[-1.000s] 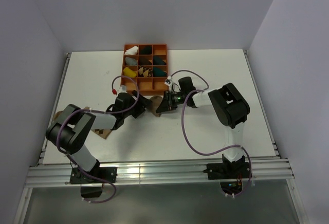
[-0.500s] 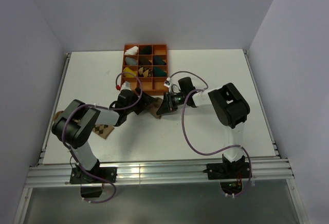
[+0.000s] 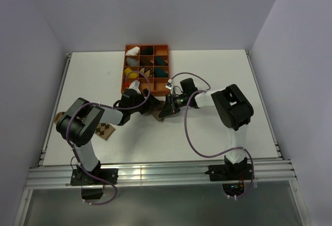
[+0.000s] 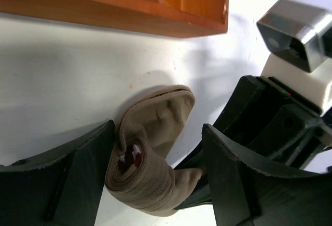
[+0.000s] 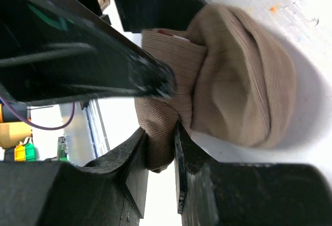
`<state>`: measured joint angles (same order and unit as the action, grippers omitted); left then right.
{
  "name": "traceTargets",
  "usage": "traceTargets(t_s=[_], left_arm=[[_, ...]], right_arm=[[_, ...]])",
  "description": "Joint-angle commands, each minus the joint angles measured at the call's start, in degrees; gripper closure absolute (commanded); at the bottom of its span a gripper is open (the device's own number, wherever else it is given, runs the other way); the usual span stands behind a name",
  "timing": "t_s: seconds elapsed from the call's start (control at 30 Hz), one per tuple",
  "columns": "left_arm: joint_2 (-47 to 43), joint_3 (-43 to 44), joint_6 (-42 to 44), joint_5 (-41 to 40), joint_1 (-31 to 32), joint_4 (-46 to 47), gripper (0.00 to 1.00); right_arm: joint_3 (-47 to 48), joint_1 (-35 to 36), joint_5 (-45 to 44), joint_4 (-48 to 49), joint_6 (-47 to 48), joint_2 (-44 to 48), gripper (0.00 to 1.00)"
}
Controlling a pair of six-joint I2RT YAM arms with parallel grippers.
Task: Roll the socks
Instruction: Roll the sock at the center of the board.
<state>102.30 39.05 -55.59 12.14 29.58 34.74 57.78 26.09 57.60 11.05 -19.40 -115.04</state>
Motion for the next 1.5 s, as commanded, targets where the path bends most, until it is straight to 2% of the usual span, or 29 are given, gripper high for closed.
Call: traceTargets(t_s=[0.0, 0.13, 0.37, 0.63, 0.77, 0.93, 1.03, 1.2, 1.47], left_arm=[[3.2, 1.0, 3.6, 4.4, 2.2, -6.2, 0.26], [3.6, 3.6, 5.2, 3.4, 4.5, -9.8, 0.26], [-1.4, 1.5, 4.4, -3.8, 4.3, -13.2, 0.23], [-4.0, 2.2, 2.4, -7.9, 4.3, -17.1, 0.08], [-8.2, 1.6, -1.1, -11.9, 4.3, -20.2, 0.07], [-13.8, -0.5, -7.8, -18.7, 4.8, -26.4, 0.09], [-13.8, 0.2, -8.7, -17.4, 5.7, -28.4, 0.11], [-12.1, -1.9, -14.9, -15.7, 7.2, -24.1, 0.17], [-8.5, -2.2, -17.6, -16.3, 7.2, -18.9, 0.19]], right_arm=[[-0.4, -0.2, -1.1, -1.1, 1.9, 3.4, 1.0], [-0.1, -0.2, -3.3, -0.7, 0.7, 1.2, 1.0], [-3.5, -2.5, -6.7, 3.3, -3.6, -3.1, 1.0], [-3.4, -4.5, -9.7, -0.9, -3.4, -3.7, 1.0], [-2.9, -4.4, -9.8, -1.5, -3.0, -3.7, 1.0], [-2.3, -4.1, -9.8, -2.6, -2.0, -2.7, 1.0], [-1.9, -3.9, -10.4, -3.3, -1.3, -2.1, 1.0], [-1.1, -2.9, -11.4, -4.5, -0.5, -1.6, 1.0], [-0.1, -1.5, -12.6, -6.4, 1.3, -1.0, 1.0]])
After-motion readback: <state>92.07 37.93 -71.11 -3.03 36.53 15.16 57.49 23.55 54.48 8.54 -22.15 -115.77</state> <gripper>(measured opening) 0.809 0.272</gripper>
